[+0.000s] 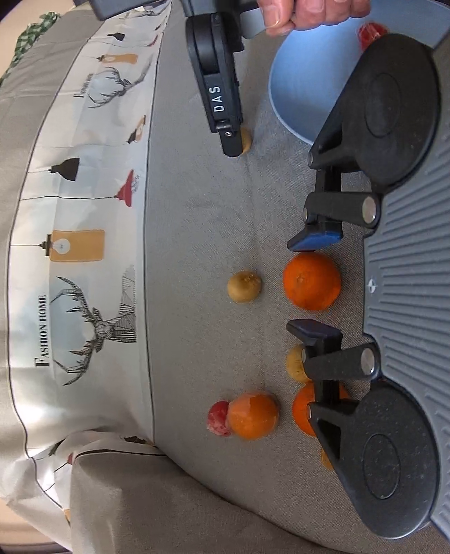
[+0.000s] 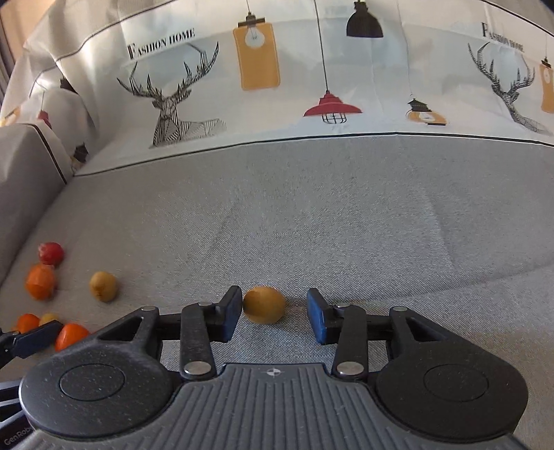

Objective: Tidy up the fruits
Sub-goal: 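Grasp another orange with the left tool while the right tool grasps a small yellow fruit, then carry the orange and the yellow fruit over the blue plate with both tools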

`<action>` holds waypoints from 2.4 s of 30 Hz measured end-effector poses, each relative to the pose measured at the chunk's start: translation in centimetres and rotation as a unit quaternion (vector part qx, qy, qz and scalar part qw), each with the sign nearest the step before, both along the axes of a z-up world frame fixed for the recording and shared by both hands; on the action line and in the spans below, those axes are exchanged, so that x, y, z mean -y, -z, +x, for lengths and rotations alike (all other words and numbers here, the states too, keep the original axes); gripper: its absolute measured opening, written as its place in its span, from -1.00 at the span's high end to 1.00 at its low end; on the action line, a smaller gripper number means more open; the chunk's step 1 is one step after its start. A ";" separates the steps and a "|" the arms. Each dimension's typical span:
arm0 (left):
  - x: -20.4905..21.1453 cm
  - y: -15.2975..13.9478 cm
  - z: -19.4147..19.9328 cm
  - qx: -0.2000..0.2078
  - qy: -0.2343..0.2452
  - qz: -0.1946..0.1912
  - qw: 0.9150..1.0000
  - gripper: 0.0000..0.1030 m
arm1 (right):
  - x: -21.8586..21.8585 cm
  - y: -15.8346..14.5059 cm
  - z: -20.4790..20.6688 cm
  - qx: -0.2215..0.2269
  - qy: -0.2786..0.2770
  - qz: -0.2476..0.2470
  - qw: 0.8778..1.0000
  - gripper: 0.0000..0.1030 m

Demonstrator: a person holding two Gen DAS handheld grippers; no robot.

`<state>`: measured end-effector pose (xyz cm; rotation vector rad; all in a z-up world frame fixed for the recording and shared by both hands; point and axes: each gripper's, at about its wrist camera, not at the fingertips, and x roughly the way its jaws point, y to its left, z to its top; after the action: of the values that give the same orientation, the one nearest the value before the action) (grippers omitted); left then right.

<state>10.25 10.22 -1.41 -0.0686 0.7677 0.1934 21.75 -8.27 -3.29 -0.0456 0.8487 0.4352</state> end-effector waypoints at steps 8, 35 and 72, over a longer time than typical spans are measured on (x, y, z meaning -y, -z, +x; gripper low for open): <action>0.3 -0.2 -0.4 0.007 0.012 0.004 1.000 0.26 | -0.6 -0.2 -0.3 0.015 -0.014 -0.002 1.000 0.45; 4.6 -8.2 -12.7 0.120 0.051 -0.126 0.983 0.26 | 10.9 -6.1 -19.0 0.084 0.005 0.117 0.990 0.45; 8.4 -5.4 -11.1 0.064 0.092 -0.057 0.992 0.26 | 10.7 -4.0 -18.7 0.093 0.012 0.085 0.992 0.45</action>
<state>-0.86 1.84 3.95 -0.1162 0.6529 -0.0301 3.01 -18.94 0.71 0.0805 0.6266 0.4715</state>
